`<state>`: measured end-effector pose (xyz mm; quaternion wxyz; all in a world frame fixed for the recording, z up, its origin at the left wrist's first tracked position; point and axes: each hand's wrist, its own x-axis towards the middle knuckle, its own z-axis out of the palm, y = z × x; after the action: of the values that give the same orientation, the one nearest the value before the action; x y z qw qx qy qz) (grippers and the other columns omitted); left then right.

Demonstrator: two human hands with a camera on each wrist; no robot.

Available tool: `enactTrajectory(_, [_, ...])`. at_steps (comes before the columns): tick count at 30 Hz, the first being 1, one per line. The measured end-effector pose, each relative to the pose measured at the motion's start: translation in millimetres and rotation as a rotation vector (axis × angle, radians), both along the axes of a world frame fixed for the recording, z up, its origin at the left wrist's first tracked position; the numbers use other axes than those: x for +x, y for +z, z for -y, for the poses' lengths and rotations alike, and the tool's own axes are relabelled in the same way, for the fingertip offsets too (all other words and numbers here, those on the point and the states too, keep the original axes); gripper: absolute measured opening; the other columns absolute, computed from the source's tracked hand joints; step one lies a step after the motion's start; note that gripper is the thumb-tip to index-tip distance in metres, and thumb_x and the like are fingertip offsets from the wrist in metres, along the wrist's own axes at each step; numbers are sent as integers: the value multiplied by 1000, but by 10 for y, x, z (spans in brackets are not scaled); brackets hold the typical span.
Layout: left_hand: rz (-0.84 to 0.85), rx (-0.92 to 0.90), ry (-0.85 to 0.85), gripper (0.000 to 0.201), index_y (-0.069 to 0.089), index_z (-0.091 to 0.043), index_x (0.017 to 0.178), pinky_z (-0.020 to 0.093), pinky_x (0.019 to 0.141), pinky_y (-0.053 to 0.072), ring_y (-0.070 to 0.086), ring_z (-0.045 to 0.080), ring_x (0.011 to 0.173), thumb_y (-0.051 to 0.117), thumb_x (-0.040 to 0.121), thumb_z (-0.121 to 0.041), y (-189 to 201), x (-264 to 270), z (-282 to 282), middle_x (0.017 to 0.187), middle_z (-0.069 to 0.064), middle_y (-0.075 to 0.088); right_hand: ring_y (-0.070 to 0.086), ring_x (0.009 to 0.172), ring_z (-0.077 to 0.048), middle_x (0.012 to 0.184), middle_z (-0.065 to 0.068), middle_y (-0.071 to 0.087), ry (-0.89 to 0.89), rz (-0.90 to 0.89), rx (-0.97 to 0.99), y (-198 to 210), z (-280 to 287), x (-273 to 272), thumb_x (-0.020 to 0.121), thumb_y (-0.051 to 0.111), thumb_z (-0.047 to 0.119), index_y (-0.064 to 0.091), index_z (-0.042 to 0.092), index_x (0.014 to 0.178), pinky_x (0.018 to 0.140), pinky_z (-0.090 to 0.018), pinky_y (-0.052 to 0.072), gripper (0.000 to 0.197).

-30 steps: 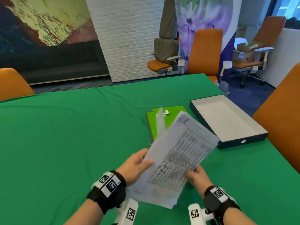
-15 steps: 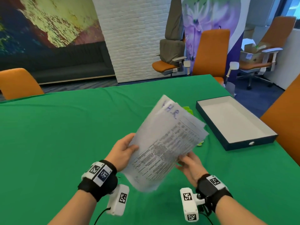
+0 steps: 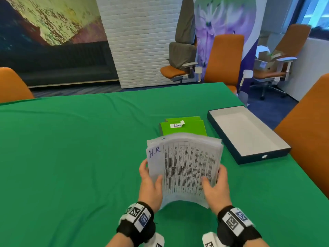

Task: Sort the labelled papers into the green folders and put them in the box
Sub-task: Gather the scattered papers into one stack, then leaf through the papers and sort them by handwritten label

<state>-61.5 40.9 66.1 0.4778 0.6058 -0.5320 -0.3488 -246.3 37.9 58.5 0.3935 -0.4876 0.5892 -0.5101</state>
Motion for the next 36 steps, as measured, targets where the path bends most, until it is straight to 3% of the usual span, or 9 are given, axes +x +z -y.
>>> enactTrajectory(5, [65, -171, 68, 93, 3, -61, 130, 50, 107, 37, 44, 24, 129, 64, 83, -10, 260, -4, 163, 144, 12, 36, 35, 134, -16, 146, 1, 33, -26, -134, -222, 330, 132, -96, 84, 58, 2, 9, 40, 143, 112, -45, 30, 86])
enactTrajectory(8, [179, -214, 59, 100, -3, -65, 130, 53, 96, 46, 55, 31, 115, 66, 82, -12, 329, -31, 198, 131, 18, 48, 56, 98, -19, 132, -1, 33, -24, -452, -353, 468, 195, -79, 85, 56, 4, -2, 45, 143, 80, -39, 54, 92])
enactTrajectory(10, [294, -254, 49, 94, 0, -58, 132, 42, 88, 51, 60, 24, 99, 66, 83, -13, 358, -50, 184, 123, 10, 50, 53, 77, -12, 122, 1, 33, -13, -611, -408, 479, 228, -79, 85, 55, 5, 14, 37, 145, 59, -27, 52, 80])
enactTrajectory(13, [426, -277, 80, 61, 20, -37, 129, 28, 75, 47, 56, 16, 81, 60, 87, -16, 395, -19, 185, 116, 3, 50, 49, 83, -10, 120, -3, 37, -62, -680, -410, 439, 271, -96, 83, 56, 2, 45, 21, 135, 63, -26, 55, 56])
enactTrajectory(18, [484, -202, 104, 31, 35, -17, 119, 37, 74, 52, 58, 22, 78, 50, 93, -23, 472, 55, 218, 99, -1, 52, 46, 92, -4, 117, 3, 41, 6, -536, -496, 429, 294, -158, 81, 59, -3, 47, 19, 131, 77, -13, 45, 55])
enactTrajectory(22, [68, -65, 82, 49, 24, -22, 130, 35, 89, 49, 59, 15, 96, 52, 92, -10, 212, 121, 161, 111, -3, 52, 52, 118, -16, 136, 1, 44, 72, 111, -95, 148, 252, -283, 85, 59, 0, 29, 40, 134, 101, -41, 44, 71])
enactTrajectory(26, [-50, 276, 32, 25, 45, -23, 115, 45, 100, 45, 55, 22, 113, 47, 94, -10, -279, 75, -6, 122, 3, 59, 43, 131, -16, 140, 3, 46, 271, -144, 262, -251, 39, -271, 93, 50, 14, 39, 26, 134, 109, -38, 34, 44])
enactTrajectory(32, [102, 297, 40, 21, 56, -16, 111, 40, 90, 51, 63, 20, 97, 57, 90, -17, -256, 171, 266, 108, -2, 63, 60, 100, -11, 106, 9, 62, 131, -212, 281, -262, 236, -369, 93, 54, 16, 56, 19, 112, 96, -38, 48, 19])
enactTrajectory(36, [283, 521, -45, 24, 59, -13, 106, 38, 86, 53, 64, 20, 90, 64, 84, -21, -538, 194, 338, 103, 2, 66, 56, 99, -15, 119, -2, 62, 214, -323, 424, -467, 287, -376, 95, 52, 12, 55, 13, 120, 88, -28, 43, 26])
